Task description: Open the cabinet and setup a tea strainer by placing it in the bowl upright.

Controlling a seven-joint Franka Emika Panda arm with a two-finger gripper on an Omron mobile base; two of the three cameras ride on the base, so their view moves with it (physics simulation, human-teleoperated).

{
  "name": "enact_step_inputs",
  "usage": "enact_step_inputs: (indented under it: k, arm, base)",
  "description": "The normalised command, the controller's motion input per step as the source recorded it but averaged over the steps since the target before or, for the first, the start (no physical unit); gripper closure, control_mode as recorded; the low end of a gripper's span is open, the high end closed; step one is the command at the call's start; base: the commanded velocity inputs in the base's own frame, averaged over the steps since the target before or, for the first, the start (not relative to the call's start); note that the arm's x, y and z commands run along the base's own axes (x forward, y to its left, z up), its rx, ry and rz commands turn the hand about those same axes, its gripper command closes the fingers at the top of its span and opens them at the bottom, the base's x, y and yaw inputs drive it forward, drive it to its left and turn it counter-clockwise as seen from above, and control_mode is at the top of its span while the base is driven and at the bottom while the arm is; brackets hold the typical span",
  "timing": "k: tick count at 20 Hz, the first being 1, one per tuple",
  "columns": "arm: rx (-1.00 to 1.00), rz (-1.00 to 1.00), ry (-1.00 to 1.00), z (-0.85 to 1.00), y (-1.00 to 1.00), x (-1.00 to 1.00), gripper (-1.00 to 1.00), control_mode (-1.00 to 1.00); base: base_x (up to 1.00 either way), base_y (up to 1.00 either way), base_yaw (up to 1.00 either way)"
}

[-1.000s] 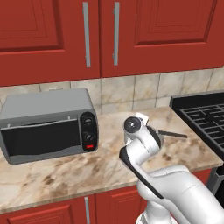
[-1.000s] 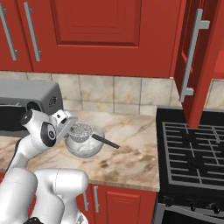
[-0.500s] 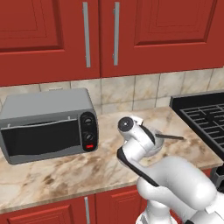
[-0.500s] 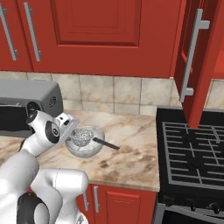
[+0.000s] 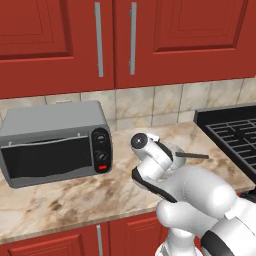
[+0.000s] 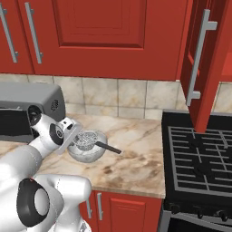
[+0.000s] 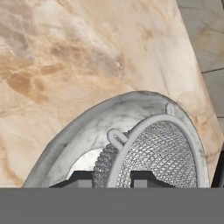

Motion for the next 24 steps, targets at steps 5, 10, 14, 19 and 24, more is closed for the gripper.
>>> enact_step_inputs:
  k: [5,10,14,19,24]
  arm:
    - [0.0,0.0,0.0,-0.19,0.0,0.02,1.0,-1.0]
    - [0.0,0.0,0.0,-0.1,0.0,0.0,1.0,-1.0]
    - [0.0,0.0,0.0,-0.1,-0.02,0.0,1.0,-1.0]
    - [0.0,0.01,0.0,-0.1,-0.13,0.0,1.0,-1.0]
    - [0.02,0.0,0.0,-0.04,0.0,0.0,-1.0,-1.0]
  base:
    - [0.0,0.0,0.0]
    - [0.0,0.0,0.0]
    - [0.0,0.0,0.0]
    - [0.0,0.0,0.0]
    - [0.0,0.0,0.0]
